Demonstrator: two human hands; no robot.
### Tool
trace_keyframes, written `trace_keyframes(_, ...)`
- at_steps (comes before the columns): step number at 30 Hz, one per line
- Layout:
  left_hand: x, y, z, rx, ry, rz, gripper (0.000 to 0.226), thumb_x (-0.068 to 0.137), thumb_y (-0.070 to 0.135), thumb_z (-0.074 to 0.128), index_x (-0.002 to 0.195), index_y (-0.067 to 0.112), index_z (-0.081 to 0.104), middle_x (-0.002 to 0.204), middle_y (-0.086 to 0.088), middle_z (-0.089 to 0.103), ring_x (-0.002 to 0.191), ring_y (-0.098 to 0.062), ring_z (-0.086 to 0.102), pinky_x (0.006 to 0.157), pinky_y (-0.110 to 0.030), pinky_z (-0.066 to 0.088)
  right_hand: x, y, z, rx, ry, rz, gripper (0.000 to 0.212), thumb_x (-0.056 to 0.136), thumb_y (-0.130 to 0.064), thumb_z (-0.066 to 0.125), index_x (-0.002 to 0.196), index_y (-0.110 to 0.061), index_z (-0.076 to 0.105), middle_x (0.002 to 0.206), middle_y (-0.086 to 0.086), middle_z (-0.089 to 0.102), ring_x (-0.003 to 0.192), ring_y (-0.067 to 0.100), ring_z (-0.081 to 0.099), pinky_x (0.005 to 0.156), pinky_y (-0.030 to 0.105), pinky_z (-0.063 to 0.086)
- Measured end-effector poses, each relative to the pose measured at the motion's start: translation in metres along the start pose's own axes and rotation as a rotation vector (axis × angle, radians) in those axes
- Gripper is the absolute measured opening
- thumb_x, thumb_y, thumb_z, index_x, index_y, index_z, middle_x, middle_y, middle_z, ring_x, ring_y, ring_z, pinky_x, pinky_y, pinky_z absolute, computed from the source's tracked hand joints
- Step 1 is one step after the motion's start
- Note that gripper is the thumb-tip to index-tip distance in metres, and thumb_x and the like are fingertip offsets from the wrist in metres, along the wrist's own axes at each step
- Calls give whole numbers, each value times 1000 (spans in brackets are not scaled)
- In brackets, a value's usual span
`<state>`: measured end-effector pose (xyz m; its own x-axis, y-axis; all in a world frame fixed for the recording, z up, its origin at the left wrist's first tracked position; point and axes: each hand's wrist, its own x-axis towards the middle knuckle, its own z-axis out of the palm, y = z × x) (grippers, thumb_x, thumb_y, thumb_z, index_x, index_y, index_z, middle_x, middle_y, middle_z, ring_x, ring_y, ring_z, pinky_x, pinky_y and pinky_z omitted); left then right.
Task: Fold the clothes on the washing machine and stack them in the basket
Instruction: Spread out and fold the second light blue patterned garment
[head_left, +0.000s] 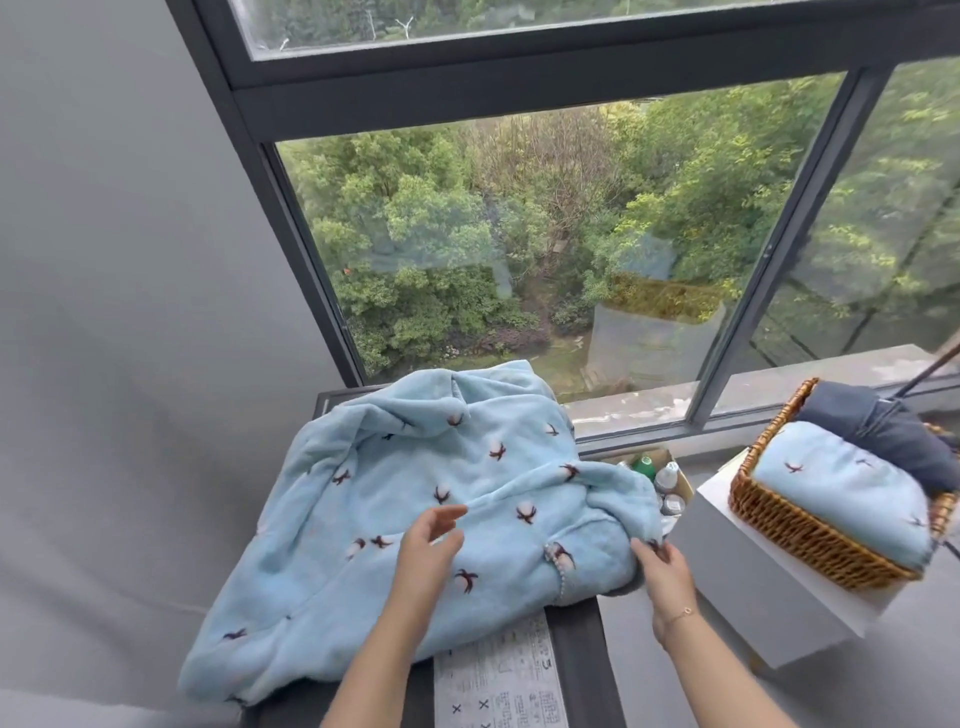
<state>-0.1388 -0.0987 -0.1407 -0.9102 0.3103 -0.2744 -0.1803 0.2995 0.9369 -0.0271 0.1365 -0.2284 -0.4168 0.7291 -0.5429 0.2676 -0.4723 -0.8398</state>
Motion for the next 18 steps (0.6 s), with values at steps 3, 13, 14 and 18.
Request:
trace_keyframes(3, 28, 18, 46, 352, -108, 115, 24, 89, 14, 59, 111, 25, 61, 124, 7, 57, 124, -11, 46, 97, -23, 34, 12, -7, -3, -21, -76, -8, 28, 95, -8, 56, 120, 6, 58, 110, 14, 63, 91, 20, 57, 70, 24, 45)
trace_keyframes(13, 90, 7, 99, 1065, -154, 197, 22, 96, 24, 46, 86, 35, 63, 114, 10, 61, 115, -14, 53, 96, -28, 34, 32, -60, -51, 61, -219, -112, 20, 92, -24, 62, 92, -5, 69, 89, 10, 73, 77, 22, 68, 65, 28, 55)
trace_keyframes(14, 93, 7, 98, 1048, -226, 232, 28, 96, 20, 46, 75, 36, 56, 108, 11, 60, 112, -14, 55, 95, -28, 36, 35, -63, -55, 72, -264, -102, 31, 84, -31, 70, 91, -1, 69, 89, 15, 73, 78, 27, 69, 69, 32, 55)
trace_keyframes(18, 89, 3, 92, 898, -402, 228, 27, 83, 51, 57, 97, 28, 61, 111, 10, 54, 109, -8, 52, 100, -30, 38, 57, -67, -59, -74, -324, 33, 71, 64, -59, 76, 90, 7, 66, 94, 19, 72, 79, 25, 65, 74, 33, 49)
